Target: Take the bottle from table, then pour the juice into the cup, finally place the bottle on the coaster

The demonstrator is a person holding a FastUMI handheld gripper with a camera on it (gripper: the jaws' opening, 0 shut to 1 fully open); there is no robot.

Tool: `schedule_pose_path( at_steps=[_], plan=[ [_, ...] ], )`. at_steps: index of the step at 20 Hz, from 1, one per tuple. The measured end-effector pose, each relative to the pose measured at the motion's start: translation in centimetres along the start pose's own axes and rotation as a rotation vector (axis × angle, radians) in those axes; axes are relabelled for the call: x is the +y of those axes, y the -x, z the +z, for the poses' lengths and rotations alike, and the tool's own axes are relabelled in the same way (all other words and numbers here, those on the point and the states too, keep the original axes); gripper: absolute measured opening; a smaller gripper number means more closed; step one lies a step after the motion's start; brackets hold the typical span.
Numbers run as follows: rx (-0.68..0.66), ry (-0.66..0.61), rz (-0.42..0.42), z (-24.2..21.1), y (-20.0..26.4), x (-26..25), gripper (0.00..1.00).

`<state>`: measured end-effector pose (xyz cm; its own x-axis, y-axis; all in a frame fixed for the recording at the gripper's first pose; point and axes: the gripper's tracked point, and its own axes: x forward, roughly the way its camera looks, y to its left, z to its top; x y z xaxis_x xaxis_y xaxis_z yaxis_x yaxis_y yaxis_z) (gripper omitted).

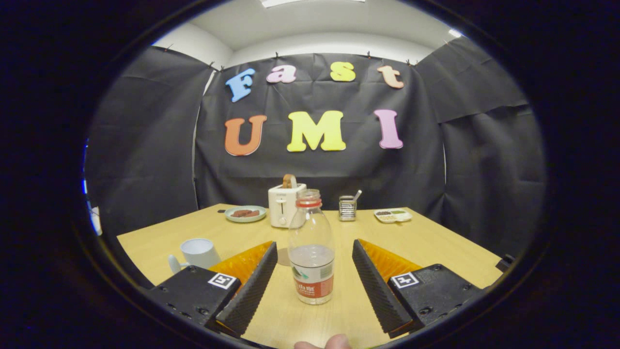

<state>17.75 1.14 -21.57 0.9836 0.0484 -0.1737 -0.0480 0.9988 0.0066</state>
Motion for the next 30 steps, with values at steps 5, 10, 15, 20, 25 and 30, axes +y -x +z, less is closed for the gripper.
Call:
schedule_pose_path(
  at_steps=[5,10,15,20,25,30],
  plan=[
    [0.078,-0.028,0.008,-2.9,-3.8,0.0,1.00],
    [0.108,-0.065,0.020,-4.3,-5.6,0.6,1.00],
    [0.108,-0.090,-0.007,-4.8,-5.8,0.4,0.93],
    [0.131,-0.031,-0.022,-4.2,-6.3,-0.3,0.80],
    [0.126,0.122,0.033,-0.8,-6.6,0.6,0.75],
    [0.071,0.459,0.024,2.4,-6.4,2.1,0.74]
  ],
)
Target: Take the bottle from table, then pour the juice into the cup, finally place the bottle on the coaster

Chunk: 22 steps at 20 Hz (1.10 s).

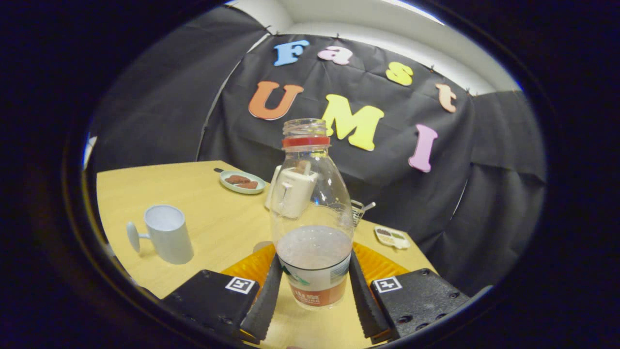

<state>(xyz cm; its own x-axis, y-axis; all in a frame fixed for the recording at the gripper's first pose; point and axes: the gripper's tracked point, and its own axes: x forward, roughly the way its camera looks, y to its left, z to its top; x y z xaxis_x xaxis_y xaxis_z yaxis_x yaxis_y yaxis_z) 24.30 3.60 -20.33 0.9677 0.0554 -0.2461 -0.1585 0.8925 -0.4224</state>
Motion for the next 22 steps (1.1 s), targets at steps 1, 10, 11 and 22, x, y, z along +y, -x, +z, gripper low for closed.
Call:
schedule_pose_path(
  at_steps=[1,10,11,22],
  plan=[
    [0.005,0.067,-0.015,0.0,0.0,0.1,0.74],
    [-0.020,0.523,-0.139,1.0,0.1,0.0,0.74],
    [-0.032,0.577,-0.148,1.2,0.2,0.2,0.74],
    [-0.065,0.814,-0.078,-0.2,-1.0,6.8,0.74]
  ],
)
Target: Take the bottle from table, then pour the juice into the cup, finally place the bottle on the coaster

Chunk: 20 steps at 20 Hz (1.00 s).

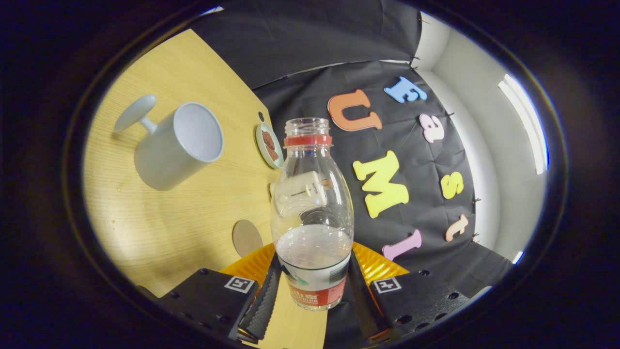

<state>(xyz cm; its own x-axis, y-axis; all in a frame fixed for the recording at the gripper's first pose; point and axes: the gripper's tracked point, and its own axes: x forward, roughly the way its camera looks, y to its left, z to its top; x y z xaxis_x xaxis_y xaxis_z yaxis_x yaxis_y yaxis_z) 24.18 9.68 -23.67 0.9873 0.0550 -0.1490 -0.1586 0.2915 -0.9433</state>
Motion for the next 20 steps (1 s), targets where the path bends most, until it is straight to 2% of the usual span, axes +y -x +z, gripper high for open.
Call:
schedule_pose_path(
  at_steps=[20],
  plan=[
    [-0.059,0.314,-0.015,1.7,-1.6,1.8,0.74]
  ],
)
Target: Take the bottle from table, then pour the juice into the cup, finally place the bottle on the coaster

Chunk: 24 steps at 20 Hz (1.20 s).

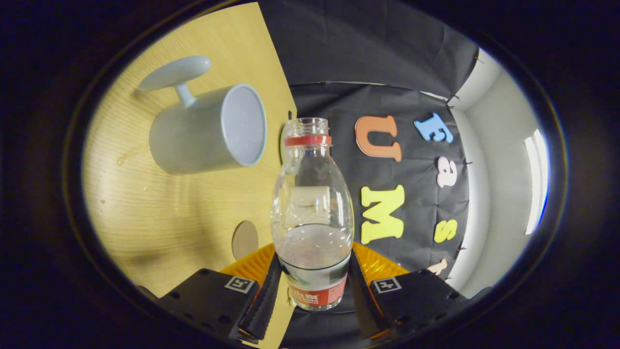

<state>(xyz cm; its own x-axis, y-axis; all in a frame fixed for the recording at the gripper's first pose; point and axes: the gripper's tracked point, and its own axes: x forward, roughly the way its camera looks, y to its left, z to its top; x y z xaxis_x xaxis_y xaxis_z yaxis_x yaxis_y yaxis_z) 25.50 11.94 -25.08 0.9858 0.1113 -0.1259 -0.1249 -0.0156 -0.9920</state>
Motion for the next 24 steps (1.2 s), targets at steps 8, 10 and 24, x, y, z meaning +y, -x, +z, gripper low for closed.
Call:
schedule_pose_path(
  at_steps=[8,10,24],
  plan=[
    [0.005,0.083,-0.017,-0.2,0.1,-0.1,0.74],
    [0.008,0.106,-0.022,-0.2,0.2,-0.2,0.74],
    [0.025,0.182,-0.050,-0.4,-0.4,-2.3,0.74]
  ],
)
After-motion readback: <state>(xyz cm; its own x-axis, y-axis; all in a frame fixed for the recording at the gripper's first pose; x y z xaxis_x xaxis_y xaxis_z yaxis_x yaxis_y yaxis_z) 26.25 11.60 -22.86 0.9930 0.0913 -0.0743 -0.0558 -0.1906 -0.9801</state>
